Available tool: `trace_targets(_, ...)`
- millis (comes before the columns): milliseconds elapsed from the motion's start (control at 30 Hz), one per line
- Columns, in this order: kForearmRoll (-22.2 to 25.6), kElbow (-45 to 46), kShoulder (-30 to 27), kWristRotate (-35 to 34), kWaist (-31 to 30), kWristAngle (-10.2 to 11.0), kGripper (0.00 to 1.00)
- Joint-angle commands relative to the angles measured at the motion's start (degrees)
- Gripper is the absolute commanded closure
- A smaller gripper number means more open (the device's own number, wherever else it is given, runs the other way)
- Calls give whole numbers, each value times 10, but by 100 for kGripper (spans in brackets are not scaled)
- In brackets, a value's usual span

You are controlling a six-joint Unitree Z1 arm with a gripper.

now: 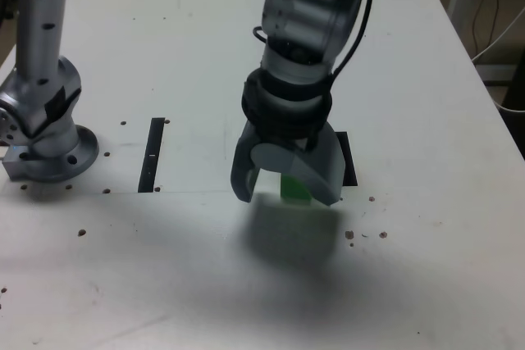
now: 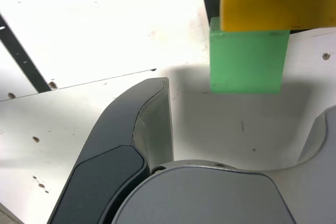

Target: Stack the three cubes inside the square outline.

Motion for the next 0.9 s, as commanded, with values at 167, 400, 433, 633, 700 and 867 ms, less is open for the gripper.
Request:
trace_targets(167, 1, -10, 9, 2, 0, 9, 8)
trace_targets(400, 0, -9, 14, 2, 2, 24, 9)
trace_targets(433, -1, -9, 14, 3, 3, 26, 9)
trace_targets(633, -5, -6, 18, 10, 7, 30, 12)
trace_targets(700, -8, -5, 21, 12, 9, 31, 13)
trace_targets(867, -17, -4, 30, 16, 13, 34, 15)
